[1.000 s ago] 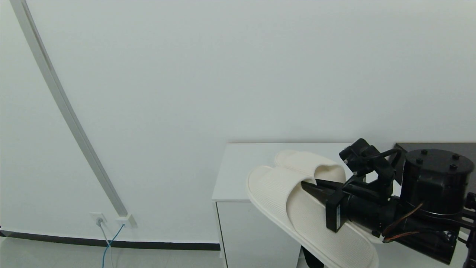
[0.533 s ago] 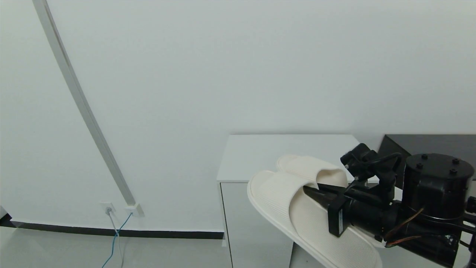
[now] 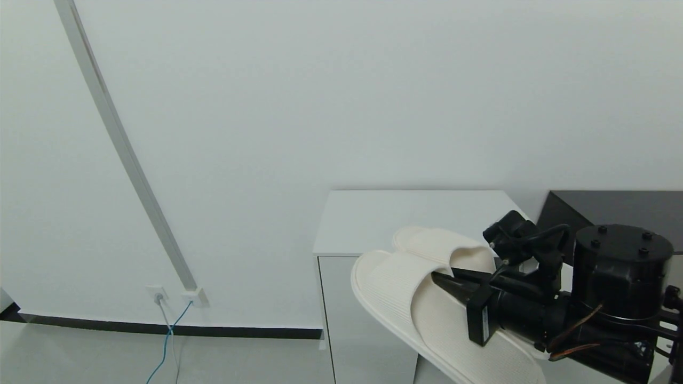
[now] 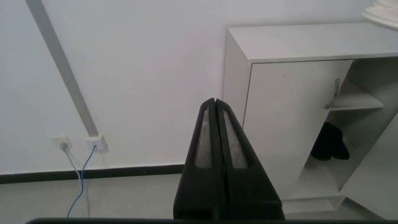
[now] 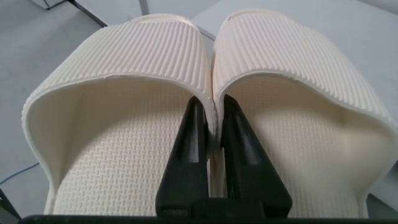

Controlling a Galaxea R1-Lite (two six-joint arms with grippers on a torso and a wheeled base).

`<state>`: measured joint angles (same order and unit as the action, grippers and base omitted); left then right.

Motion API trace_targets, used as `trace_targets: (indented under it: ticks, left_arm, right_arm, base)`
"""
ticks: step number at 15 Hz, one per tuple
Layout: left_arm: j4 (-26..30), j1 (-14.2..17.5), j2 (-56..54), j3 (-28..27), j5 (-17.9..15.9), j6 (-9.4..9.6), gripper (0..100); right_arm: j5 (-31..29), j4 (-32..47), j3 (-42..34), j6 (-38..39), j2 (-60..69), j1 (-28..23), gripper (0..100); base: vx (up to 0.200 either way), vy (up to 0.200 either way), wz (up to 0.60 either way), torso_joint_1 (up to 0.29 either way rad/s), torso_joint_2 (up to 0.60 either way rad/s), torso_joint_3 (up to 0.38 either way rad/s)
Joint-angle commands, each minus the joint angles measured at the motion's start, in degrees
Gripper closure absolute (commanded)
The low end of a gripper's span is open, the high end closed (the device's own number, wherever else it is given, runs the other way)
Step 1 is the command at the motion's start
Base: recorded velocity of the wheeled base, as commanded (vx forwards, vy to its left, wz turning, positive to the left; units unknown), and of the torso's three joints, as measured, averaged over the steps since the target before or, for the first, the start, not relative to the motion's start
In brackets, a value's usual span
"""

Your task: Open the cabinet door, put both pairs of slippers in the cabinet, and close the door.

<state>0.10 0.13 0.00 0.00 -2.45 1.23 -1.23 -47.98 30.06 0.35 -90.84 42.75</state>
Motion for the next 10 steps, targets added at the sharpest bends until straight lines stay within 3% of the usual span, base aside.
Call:
trace_targets:
  ticks: [1,5,10]
  left_arm:
    - [-0.01,0.04,0.09,0.0,-0.01,0.09,100]
    - [-0.01,0.04,0.09,0.0,-0.01,0.0,100]
    - [-0.01,0.04,0.09,0.0,-0.01,0.09,100]
  right_arm:
    - [-0.09,-0.01,-0.09,0.09,-0.65,0.14,100]
    - [-0.09,-0.01,0.0,0.0,-1.0,0.14,100]
    - [-0.09,-0.01,0.08,0.0,-1.0,0.14,100]
  base:
    - [0.0,0.0,0.0,0.0,0.0,0.0]
    - [0.0,0.0,0.0,0.0,0.0,0.0]
    - [0.0,-0.2,0.0,0.001,0.0,0.001]
